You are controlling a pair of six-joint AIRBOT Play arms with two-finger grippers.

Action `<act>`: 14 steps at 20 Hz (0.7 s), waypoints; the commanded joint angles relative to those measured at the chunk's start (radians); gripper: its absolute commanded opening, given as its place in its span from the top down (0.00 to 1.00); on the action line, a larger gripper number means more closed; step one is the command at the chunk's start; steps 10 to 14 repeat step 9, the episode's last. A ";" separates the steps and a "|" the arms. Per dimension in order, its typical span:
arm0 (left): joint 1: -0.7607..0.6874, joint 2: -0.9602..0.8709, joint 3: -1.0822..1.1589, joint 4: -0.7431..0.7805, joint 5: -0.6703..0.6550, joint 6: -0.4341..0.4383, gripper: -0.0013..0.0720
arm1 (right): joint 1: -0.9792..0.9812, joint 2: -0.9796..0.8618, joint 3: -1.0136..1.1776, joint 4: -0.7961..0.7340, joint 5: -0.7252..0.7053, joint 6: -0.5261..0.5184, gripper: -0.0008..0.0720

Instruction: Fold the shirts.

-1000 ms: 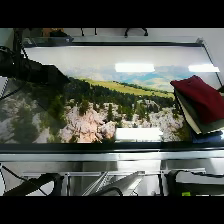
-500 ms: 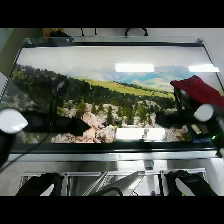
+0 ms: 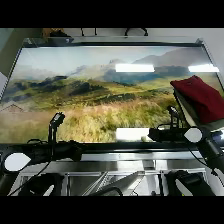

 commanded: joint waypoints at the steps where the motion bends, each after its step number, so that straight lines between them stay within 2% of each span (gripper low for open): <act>1: -0.002 0.034 -0.015 0.001 0.013 -0.010 0.95 | 0.003 0.005 -0.008 0.008 -0.004 -0.003 0.97; 14: -0.002 0.033 -0.015 0.001 0.026 -0.010 0.95 | 0.003 0.005 -0.008 0.008 -0.004 -0.003 0.97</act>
